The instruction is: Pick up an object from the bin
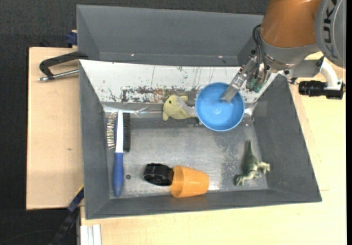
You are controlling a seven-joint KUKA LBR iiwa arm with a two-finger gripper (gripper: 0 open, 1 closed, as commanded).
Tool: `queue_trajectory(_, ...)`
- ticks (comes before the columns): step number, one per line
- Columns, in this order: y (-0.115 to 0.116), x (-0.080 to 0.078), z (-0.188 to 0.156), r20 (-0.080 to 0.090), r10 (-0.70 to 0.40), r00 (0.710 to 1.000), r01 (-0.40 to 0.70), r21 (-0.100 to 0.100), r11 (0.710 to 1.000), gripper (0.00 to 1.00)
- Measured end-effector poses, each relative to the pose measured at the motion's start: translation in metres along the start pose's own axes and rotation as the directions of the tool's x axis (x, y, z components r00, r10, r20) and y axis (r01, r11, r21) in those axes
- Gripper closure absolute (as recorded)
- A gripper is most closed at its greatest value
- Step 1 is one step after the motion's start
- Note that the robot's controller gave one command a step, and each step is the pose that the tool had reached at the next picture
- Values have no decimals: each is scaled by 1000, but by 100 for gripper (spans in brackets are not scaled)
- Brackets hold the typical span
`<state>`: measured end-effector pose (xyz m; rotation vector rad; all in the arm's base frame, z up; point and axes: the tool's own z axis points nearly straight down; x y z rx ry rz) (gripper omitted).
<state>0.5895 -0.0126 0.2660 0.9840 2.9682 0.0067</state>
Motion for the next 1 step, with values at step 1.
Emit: queue_trajectory(1,-2,66,48,-20,-76,997,76,10,997,100)
